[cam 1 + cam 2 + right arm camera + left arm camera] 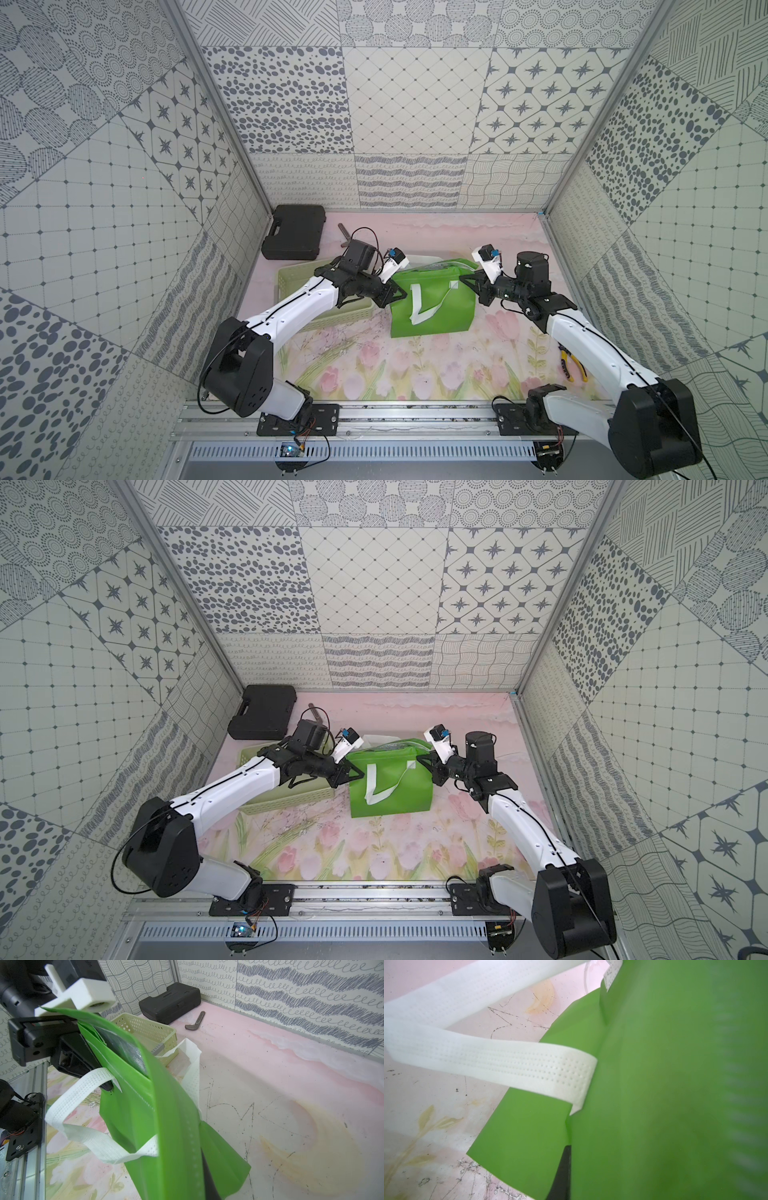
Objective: Place the ice pack in the delivery bag
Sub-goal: Close the delivery bag at the center of the board, then seal the delivery bag at the center of the board.
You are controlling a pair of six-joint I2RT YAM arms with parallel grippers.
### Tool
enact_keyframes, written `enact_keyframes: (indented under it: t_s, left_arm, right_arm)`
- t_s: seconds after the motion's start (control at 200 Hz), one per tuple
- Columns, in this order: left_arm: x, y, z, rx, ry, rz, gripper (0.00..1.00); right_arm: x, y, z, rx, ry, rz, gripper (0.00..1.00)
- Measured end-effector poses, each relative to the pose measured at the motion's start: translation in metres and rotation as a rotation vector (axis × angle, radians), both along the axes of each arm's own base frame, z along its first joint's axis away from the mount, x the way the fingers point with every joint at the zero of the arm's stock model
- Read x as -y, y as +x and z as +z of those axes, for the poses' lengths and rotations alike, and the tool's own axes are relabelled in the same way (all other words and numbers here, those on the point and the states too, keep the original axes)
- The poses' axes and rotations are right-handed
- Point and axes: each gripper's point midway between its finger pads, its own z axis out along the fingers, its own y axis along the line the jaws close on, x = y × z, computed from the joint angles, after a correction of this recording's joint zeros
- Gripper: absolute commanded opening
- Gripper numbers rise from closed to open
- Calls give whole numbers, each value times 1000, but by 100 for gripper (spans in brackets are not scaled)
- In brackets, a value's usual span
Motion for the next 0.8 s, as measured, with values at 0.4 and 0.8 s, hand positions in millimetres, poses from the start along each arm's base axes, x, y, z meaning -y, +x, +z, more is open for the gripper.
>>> enact_keyframes:
  t_s: [0.4,0.8]
  left_arm:
    - [2,4,2,-6,-12,-9,0]
    - [9,1,7,25,-7,-39,0]
  right_arm:
    - [9,-15,69,80,-4,-40,68]
    - [-65,6,135,94,-78,118,66]
